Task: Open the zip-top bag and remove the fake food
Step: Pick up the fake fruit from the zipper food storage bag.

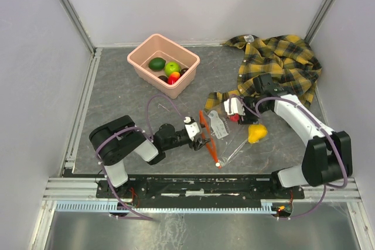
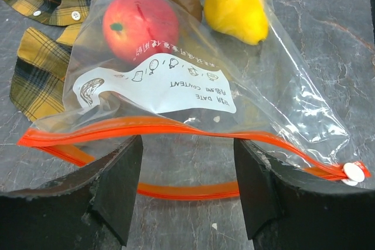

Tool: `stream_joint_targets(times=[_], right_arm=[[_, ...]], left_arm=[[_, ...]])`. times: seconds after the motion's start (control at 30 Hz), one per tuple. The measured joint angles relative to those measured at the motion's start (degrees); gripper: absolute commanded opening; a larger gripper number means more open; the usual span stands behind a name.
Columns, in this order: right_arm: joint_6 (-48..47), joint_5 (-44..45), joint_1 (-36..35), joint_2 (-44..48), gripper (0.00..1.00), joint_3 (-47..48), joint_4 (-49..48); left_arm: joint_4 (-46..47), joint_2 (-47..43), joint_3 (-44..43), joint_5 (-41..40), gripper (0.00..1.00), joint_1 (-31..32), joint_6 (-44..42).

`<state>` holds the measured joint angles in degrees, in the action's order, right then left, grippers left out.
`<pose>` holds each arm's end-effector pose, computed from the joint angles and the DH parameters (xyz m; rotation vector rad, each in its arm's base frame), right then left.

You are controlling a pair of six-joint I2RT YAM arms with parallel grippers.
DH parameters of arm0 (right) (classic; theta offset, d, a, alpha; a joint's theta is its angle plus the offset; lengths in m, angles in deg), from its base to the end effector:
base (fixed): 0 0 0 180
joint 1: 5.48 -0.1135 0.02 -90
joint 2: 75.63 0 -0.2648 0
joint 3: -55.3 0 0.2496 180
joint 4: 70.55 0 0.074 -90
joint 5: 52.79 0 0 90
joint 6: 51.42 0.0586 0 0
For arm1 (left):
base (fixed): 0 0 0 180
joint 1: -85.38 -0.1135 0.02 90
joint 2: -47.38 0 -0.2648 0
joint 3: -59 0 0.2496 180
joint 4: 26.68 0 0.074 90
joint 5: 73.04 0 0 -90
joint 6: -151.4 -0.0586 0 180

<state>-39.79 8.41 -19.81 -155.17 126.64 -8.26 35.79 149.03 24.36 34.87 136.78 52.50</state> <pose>0.2457 0.0919 0.2201 -1.9406 1.6943 0.3257 0.1733 -0.2459 0.1328 1.0639 1.3408 -0.8158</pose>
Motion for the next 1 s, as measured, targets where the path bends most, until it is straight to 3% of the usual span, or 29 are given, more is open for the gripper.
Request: stream_joint_targets(times=[0.23,0.53,0.73,1.0], right_arm=[[-7.3,1.4,1.0,-8.9,0.79,10.2,-1.1],[-17.6,5.2,1.1,-16.3,0.77,15.5,3.7],[-20.1,5.4,1.1,-19.6,0.71,17.9,6.4],[-22.0,4.8,0.7,-20.8,0.55,18.2,8.9]], left_arm=[[0.0,0.5,-0.4,-1.4,0.76,0.2,-0.7],[-0.5,3.6,-1.6,-1.4,0.77,0.5,-1.0],[-0.4,4.3,-1.6,-1.4,0.77,0.5,-1.0],[0.5,5.6,-1.8,-2.0,0.77,0.5,-0.9]])
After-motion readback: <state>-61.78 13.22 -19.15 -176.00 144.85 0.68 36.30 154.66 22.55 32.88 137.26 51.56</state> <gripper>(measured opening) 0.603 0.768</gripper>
